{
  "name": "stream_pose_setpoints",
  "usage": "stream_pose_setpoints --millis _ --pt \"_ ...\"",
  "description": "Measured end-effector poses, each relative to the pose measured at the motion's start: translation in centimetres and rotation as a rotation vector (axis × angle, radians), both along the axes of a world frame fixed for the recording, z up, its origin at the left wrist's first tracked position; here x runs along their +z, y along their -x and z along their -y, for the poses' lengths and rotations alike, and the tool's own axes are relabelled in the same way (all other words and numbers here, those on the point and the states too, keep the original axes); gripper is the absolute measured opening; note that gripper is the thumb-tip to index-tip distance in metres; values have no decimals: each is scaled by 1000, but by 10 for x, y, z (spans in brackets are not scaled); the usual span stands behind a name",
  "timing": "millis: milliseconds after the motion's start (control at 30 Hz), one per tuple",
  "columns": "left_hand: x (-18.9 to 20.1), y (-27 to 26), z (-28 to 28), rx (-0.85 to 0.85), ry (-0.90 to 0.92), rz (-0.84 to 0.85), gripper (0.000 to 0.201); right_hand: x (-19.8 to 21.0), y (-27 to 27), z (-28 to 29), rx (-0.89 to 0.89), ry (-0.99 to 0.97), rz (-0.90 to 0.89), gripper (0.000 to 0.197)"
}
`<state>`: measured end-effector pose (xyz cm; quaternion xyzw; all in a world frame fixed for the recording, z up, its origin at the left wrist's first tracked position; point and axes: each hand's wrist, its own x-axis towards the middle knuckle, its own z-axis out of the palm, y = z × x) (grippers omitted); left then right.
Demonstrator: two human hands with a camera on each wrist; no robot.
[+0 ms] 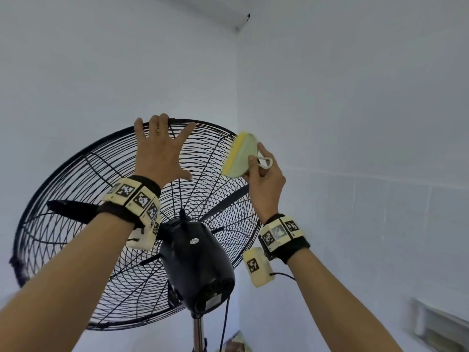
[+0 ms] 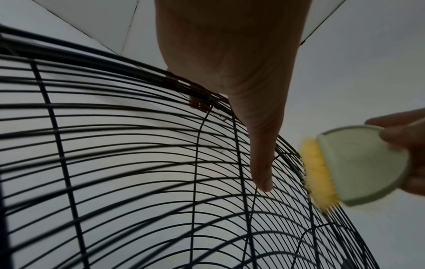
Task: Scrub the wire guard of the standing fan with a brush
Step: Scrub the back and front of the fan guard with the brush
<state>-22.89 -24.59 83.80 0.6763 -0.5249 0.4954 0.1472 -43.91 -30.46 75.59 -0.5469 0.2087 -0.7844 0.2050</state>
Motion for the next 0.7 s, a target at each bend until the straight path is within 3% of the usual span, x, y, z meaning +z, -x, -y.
stream_pose_setpoints --millis 200,400,600,700 --pt "-2 -7 -3 -11 14 -15 134 -47 -10 -9 -2 -59 -264 45" --pt "-1 3 -1 -27 9 -1 135 -21 -6 -10 72 -23 88 45" --pt "-3 -9 -2 -27 15 -26 134 -66 -22 -9 36 -66 -195 37" --pt "-2 -7 -2 -55 15 -23 134 -58 -12 -6 14 -67 -130 35"
